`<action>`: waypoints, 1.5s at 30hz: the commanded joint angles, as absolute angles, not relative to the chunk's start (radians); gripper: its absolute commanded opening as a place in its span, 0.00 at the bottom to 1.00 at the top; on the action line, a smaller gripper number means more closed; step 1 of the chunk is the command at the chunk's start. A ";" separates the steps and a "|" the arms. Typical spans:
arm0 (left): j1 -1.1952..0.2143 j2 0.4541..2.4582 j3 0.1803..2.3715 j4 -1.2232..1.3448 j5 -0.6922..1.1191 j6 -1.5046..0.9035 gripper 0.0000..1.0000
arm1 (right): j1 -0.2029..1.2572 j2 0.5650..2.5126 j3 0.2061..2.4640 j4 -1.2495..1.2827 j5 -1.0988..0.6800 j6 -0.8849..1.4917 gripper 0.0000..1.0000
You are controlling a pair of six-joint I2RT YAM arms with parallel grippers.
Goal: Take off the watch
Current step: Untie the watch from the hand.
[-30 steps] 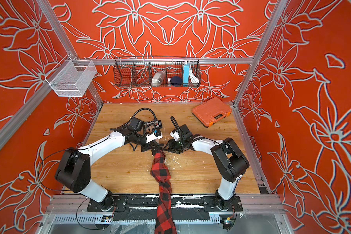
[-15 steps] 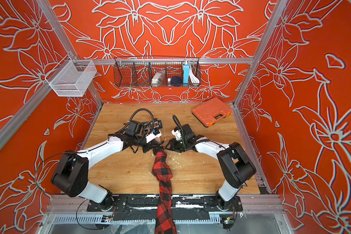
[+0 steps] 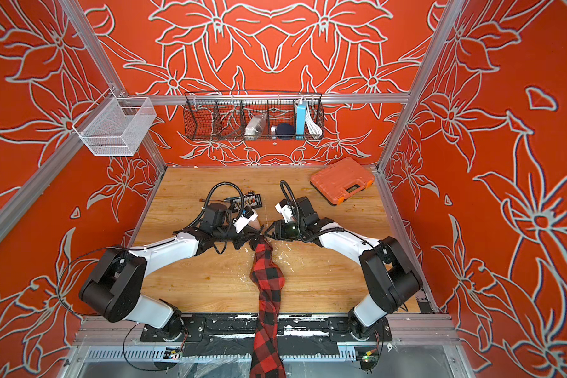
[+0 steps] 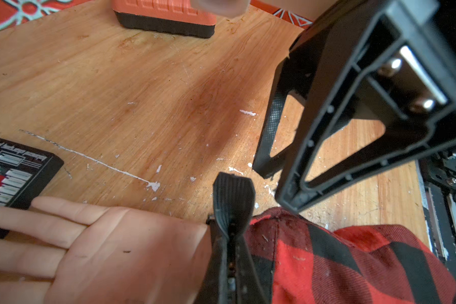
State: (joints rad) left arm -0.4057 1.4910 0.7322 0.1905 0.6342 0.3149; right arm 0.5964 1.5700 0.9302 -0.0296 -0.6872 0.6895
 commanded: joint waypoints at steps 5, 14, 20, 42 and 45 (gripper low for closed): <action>-0.438 1.459 0.688 0.382 0.607 0.245 0.16 | 0.607 1.626 1.009 0.041 -0.801 0.718 0.45; -0.468 1.429 0.654 0.372 0.506 0.177 0.33 | 0.624 1.674 1.024 0.079 -0.876 0.760 0.45; -0.481 1.335 0.599 0.358 0.426 0.056 0.42 | 0.637 1.688 0.989 0.182 -0.911 0.827 0.45; -0.472 1.261 0.675 0.040 0.197 -0.687 0.48 | 0.638 1.763 0.910 0.510 -0.938 1.052 0.54; -0.471 1.222 0.678 0.008 0.183 -0.694 0.49 | 0.638 1.768 0.898 0.566 -0.943 1.103 0.56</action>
State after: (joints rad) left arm -0.4770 1.2667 0.6605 0.0456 0.2058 -0.6323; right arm 0.6308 1.7515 0.9146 0.4625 -0.9192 1.0233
